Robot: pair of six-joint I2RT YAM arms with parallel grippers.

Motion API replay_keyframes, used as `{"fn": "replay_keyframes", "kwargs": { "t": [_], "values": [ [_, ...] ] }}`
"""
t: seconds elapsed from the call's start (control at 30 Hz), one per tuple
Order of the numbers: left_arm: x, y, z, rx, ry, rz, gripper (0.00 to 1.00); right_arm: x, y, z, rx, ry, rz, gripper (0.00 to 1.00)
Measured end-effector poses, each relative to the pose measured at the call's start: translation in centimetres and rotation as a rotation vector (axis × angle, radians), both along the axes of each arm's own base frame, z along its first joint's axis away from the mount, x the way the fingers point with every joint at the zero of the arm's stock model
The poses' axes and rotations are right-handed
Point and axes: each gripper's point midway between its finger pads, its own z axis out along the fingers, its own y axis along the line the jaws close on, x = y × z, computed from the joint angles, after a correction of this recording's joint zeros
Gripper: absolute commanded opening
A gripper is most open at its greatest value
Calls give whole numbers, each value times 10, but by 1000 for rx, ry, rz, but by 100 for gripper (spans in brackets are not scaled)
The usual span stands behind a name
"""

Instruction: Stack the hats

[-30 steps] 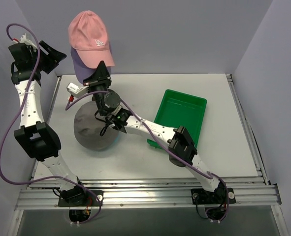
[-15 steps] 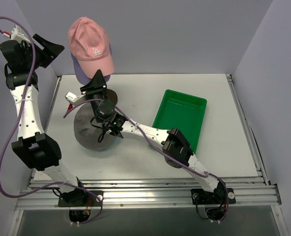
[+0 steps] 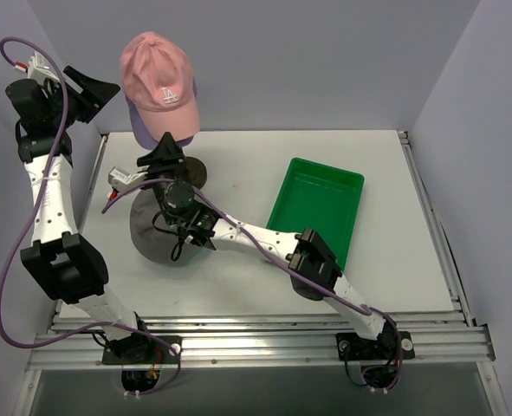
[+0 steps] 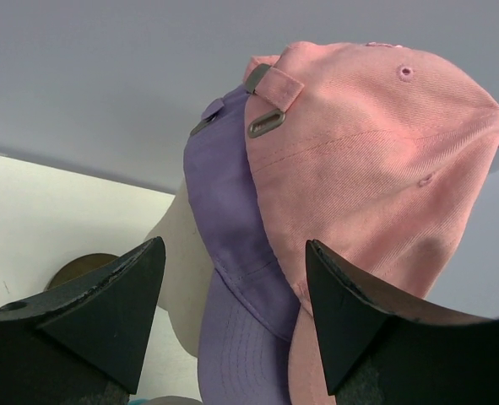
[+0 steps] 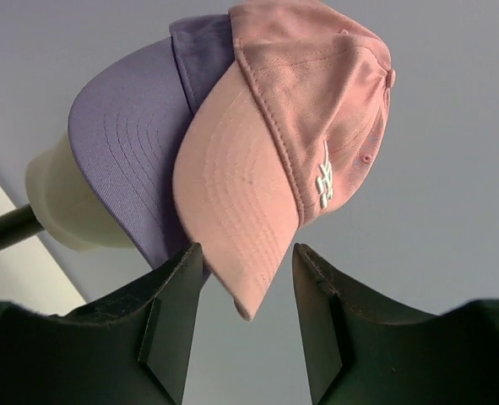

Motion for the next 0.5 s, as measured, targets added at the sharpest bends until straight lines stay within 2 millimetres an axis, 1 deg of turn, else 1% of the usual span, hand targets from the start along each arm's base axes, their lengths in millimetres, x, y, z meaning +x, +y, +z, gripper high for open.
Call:
{"fn": "replay_keyframes", "kwargs": {
  "t": [0.17,0.27,0.33,0.4,0.47,0.5],
  "values": [
    [3,-14,-8,-9,4,-35,76,-6,-1,4,93,97,73,42],
    [3,-23,-8,-8,-5,-63,76,-14,-1,17,180,195,172,42],
    [2,-27,-9,-6,-11,-73,76,-22,-4,34,258,259,248,42],
    [0,-27,-13,-6,-6,-72,76,-29,-12,57,339,327,346,42],
    [-1,-27,-13,-4,-6,-71,76,-30,-28,83,436,379,421,42],
    [-2,-27,-11,-2,-9,-70,76,-26,-40,96,489,399,449,41]
  ]
}}
